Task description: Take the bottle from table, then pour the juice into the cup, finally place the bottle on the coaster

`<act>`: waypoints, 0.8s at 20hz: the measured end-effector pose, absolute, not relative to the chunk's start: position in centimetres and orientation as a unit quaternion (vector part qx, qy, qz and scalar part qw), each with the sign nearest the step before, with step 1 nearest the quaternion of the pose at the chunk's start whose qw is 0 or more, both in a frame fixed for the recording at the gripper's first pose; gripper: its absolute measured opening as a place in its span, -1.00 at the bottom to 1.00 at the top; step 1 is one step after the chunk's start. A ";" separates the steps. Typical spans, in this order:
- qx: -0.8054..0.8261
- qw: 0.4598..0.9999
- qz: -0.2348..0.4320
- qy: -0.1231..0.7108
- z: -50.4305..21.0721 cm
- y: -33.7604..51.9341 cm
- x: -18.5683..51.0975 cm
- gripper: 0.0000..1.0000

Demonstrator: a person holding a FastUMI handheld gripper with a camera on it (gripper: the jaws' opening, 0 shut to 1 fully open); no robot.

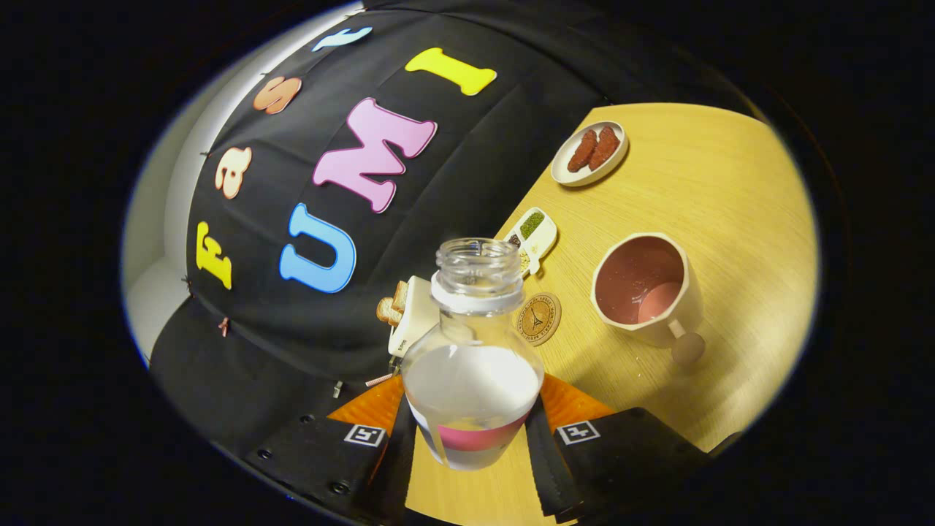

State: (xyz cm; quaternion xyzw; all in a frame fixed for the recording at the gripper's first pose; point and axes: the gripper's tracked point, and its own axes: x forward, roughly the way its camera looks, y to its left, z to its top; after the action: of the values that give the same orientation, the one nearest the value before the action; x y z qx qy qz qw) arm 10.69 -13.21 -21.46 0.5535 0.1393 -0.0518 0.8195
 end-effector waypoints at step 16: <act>0.741 0.649 -0.108 0.134 -23.6 -15.4 13.7 0.40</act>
State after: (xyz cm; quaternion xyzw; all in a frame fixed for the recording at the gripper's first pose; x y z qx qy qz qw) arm 13.65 -15.36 -23.60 0.7407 0.1339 -0.1082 0.6495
